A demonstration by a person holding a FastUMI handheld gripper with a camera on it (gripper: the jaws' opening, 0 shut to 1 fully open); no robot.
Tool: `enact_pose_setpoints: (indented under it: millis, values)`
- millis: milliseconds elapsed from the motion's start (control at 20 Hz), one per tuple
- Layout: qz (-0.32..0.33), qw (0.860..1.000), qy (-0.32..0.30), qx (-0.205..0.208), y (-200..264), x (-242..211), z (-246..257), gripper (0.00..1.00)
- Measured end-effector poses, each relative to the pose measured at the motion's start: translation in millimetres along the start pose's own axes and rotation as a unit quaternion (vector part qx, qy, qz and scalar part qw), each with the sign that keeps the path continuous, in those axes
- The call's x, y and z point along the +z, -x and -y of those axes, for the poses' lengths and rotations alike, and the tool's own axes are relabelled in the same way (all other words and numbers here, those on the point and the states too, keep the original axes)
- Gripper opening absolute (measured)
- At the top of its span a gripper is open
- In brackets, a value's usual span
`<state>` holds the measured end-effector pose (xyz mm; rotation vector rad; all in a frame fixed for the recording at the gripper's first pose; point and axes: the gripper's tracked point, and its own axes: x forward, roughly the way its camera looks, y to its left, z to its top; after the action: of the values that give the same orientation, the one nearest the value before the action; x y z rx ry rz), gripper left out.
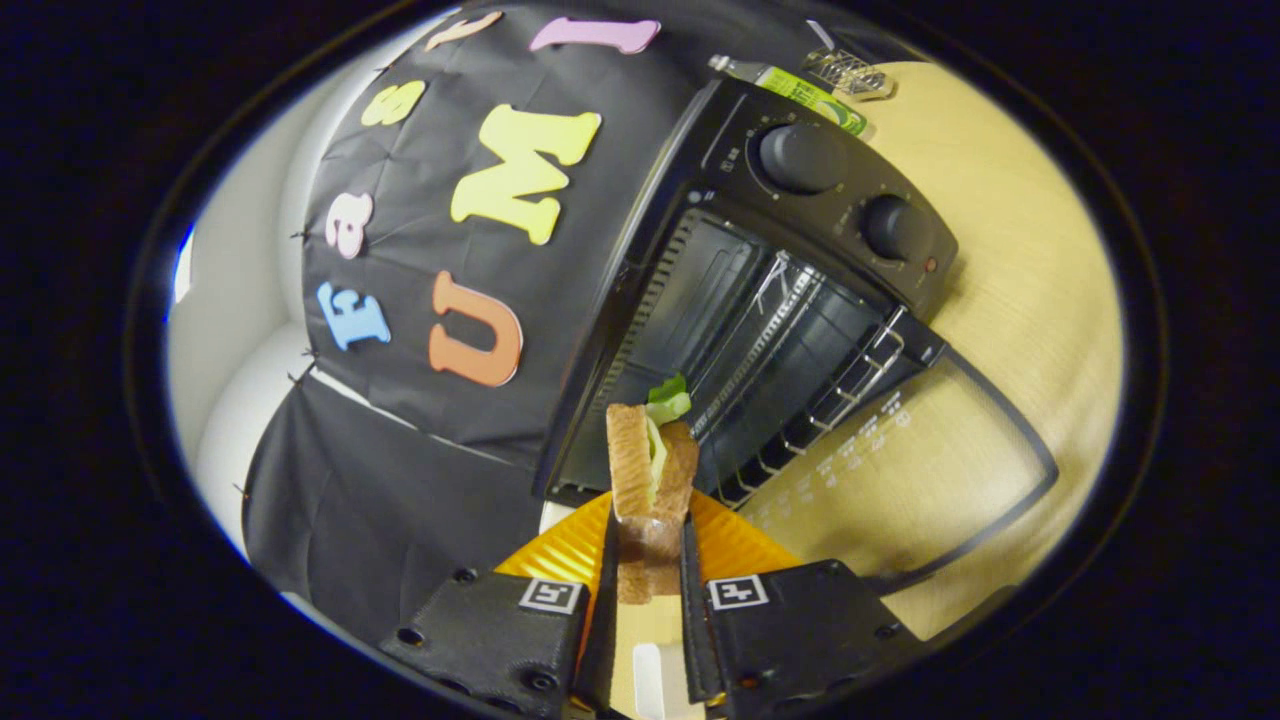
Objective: Open the toaster oven, put the food inside, and close the toaster oven door.
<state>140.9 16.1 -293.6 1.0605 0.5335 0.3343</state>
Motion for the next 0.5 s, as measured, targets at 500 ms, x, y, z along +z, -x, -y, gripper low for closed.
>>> enact_pose_setpoints:
  millis: [500]
  values:
    - [0.032,0.999,0.02,-0.034,-69.0,26.9,18.0,0.35]
